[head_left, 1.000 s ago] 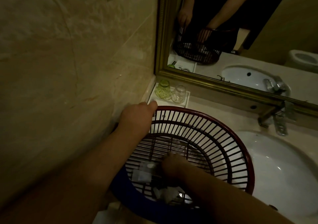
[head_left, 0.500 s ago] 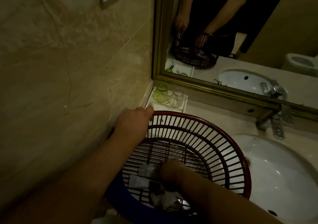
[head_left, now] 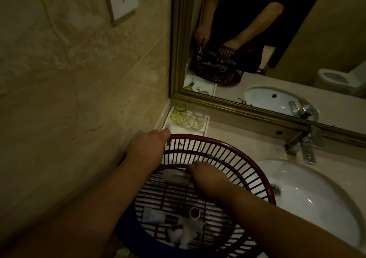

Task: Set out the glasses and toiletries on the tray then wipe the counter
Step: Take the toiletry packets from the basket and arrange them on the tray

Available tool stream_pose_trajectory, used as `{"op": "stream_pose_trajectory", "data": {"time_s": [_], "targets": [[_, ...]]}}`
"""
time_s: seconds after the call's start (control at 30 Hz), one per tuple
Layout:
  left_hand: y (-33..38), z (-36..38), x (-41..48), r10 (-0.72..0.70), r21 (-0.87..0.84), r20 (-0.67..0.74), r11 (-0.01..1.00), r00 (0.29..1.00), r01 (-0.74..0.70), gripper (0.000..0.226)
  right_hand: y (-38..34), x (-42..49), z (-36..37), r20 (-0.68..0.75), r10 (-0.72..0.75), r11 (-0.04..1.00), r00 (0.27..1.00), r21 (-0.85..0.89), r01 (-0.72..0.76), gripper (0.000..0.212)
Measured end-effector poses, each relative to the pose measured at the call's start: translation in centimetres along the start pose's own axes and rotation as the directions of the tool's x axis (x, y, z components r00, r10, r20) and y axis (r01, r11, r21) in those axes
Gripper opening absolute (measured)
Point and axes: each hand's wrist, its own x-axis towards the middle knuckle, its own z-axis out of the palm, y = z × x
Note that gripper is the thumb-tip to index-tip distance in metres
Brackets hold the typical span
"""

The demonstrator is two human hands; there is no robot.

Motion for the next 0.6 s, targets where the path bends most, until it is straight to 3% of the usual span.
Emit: {"op": "stream_pose_trajectory", "data": {"time_s": [0.23,0.37,0.5,0.6], "targets": [[-0.2,0.2,0.3,0.008,-0.086,0.046,0.996,0.999,-0.004,0.034,-0.6,-1.6,-8.9,-0.293,-0.179,0.981,0.939,0.022,0.194,0.016],[0.1,0.2,0.0,-0.120,-0.371,0.085,0.917,0.989,0.143,0.029,-0.6,0.0,-13.3,-0.457,-0.173,0.977,0.873,0.035,0.212,0.021],[0.1,0.0,-0.4,0.025,-0.233,-0.015,0.972,1.000,-0.028,0.039,0.4,3.4,-15.5,-0.499,-0.081,0.965,0.863,0.178,0.194,0.012],[0.2,-1.0,-0.1,-0.028,-0.104,0.080,0.994,0.996,0.036,0.039,1.8,6.7,-15.4,-0.440,-0.028,0.970,0.898,0.203,0.130,0.017]]}}
